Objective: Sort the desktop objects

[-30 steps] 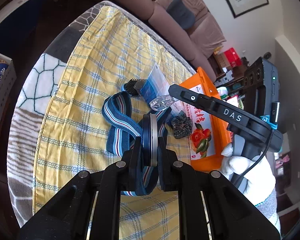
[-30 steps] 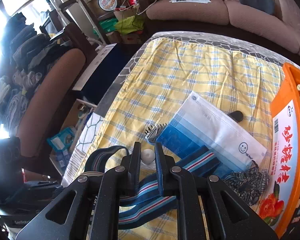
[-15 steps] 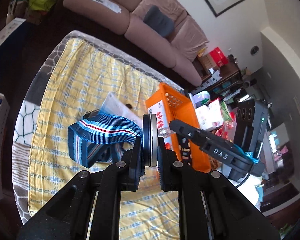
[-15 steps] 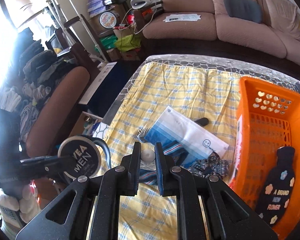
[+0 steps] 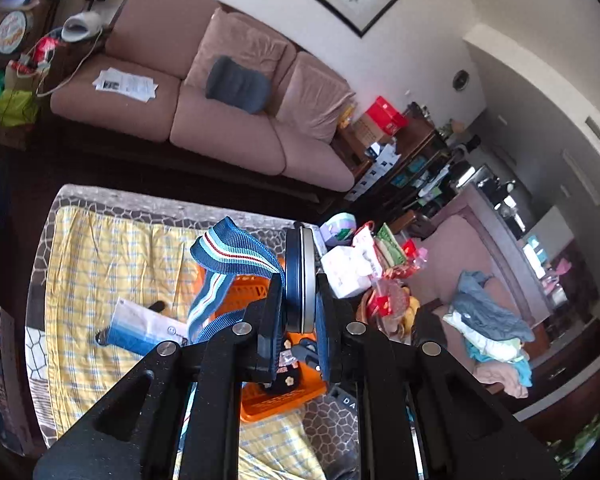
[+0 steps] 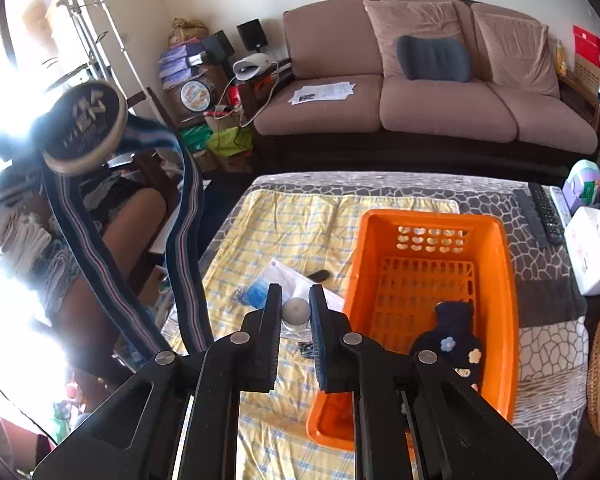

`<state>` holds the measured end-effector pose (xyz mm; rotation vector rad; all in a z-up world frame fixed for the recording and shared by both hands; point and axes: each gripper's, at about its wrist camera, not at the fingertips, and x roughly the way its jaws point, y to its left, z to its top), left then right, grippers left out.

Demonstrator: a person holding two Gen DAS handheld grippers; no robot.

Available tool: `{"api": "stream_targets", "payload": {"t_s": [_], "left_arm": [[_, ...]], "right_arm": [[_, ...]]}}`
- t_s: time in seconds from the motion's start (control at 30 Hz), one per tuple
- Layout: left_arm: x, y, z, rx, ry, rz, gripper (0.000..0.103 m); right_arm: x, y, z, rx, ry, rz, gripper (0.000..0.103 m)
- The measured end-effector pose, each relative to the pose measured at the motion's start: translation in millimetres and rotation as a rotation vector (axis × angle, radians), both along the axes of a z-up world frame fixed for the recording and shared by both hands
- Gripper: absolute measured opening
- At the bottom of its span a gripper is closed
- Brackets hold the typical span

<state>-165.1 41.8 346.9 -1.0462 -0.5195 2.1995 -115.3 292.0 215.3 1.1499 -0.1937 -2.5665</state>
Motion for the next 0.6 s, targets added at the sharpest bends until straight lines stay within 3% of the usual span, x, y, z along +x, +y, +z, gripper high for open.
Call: {"api": "stream_targets", "payload": {"t_s": [0.13, 0.23, 0.33, 0.6], "left_arm": [[5.0, 34.8, 37.3, -0.008, 0.048, -0.018, 0.013], [2.8, 65.3, 41.4, -0.015, 0.050, -0.033, 0.013], [-4.7, 100.3, 31.4, -0.025, 0.035, -0.054, 0.013], [-33.8, 175.2, -29.2, -0.085, -0.023, -0.088, 0.013]], "right_arm": [[11.9, 24.5, 13.0, -0.001, 0.020, -0.024, 0.013], [18.3, 42.7, 14.9, 0.000, 0.019, -0.044, 0.013], [22.8, 61.1, 11.1, -0.006, 0.009, -0.063, 0.013], [20.4, 94.8, -22.0, -0.007, -0.046, -0.088, 0.013]]}}
